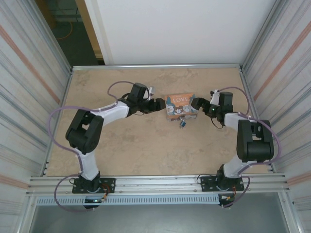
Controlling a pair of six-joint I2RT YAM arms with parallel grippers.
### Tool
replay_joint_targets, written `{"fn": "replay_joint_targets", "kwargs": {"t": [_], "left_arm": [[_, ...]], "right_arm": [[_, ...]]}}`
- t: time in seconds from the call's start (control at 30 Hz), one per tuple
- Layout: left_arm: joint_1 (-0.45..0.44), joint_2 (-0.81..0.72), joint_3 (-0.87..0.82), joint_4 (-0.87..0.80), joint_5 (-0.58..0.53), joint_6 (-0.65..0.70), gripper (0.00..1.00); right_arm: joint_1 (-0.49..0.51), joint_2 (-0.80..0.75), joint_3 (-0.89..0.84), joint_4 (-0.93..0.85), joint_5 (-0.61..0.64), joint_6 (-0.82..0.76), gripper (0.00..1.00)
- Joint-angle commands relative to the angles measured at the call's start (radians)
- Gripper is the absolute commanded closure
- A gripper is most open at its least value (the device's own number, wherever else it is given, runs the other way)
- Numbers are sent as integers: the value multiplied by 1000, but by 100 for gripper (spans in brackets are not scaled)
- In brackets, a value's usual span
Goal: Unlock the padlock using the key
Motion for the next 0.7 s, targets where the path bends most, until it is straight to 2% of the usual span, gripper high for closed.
{"fn": "replay_joint_targets", "kwargs": {"t": [0.0,0.33,0.67], "left_arm": [[3,58,61,56,98,-49,32],[-23,145,134,50,144,-70,37],[-22,38,1,63,87,-70,39]], "right_arm": [[23,32,41,-5,-42,-25,1],[88,72,96,-46,-60,-69,1],[198,116,168,-58,-63,-79,1]]}}
